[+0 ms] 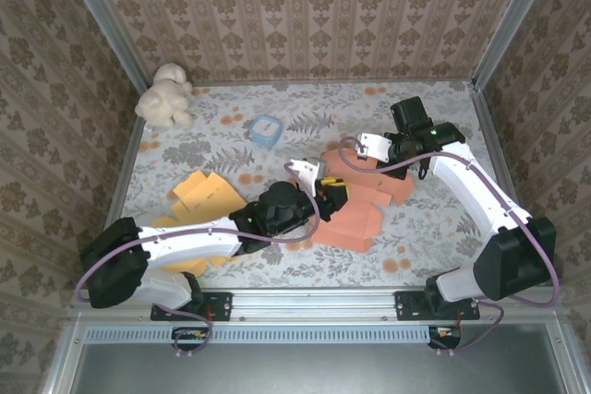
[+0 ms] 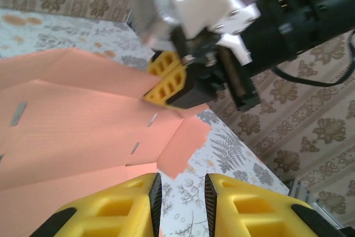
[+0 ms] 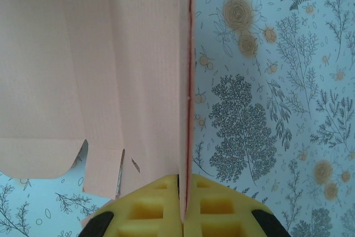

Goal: Fold the paper box

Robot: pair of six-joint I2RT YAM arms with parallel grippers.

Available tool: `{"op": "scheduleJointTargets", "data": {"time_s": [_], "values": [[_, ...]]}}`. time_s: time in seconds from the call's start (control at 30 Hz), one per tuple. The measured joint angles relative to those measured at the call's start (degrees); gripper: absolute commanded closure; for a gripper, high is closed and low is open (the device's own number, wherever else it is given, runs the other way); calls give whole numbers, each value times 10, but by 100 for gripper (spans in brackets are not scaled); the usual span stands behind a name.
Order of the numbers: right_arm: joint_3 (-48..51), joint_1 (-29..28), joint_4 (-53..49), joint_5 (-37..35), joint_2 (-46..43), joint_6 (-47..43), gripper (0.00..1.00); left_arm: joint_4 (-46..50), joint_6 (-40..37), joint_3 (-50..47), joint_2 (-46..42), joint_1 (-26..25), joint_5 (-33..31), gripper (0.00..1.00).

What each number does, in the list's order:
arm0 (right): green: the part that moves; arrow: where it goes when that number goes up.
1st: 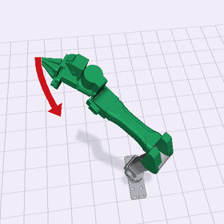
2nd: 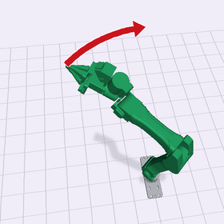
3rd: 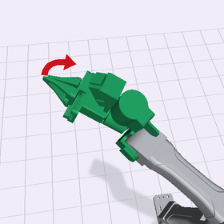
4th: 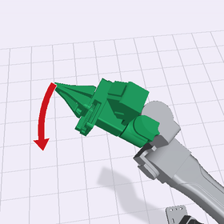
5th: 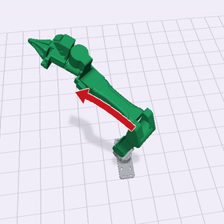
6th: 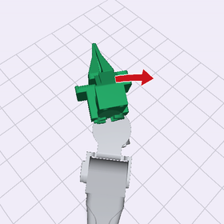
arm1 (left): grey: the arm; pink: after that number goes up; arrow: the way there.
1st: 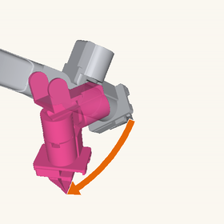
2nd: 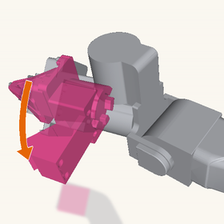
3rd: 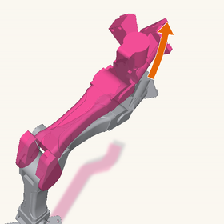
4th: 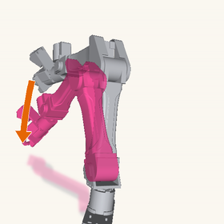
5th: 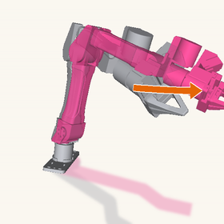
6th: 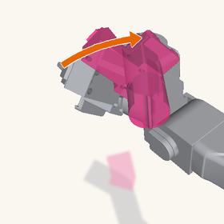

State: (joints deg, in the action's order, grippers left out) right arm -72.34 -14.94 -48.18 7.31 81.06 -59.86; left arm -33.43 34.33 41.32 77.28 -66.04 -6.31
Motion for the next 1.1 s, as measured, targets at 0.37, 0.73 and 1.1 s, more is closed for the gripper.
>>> {"op": "scheduleJointTargets", "data": {"time_s": [0.37, 0.73, 1.1], "values": [[1, 0, 0, 3, -29, -1, 100, 1, -8, 27, 54, 22, -25, 73], [27, 0, 3, 6, -47, -9, 100, -2, 22, 31, 90, 100, -3, 74], [68, -3, 44, 19, -87, -35, 100, -5, 51, 30, 90, 159, 30, 74]]}}
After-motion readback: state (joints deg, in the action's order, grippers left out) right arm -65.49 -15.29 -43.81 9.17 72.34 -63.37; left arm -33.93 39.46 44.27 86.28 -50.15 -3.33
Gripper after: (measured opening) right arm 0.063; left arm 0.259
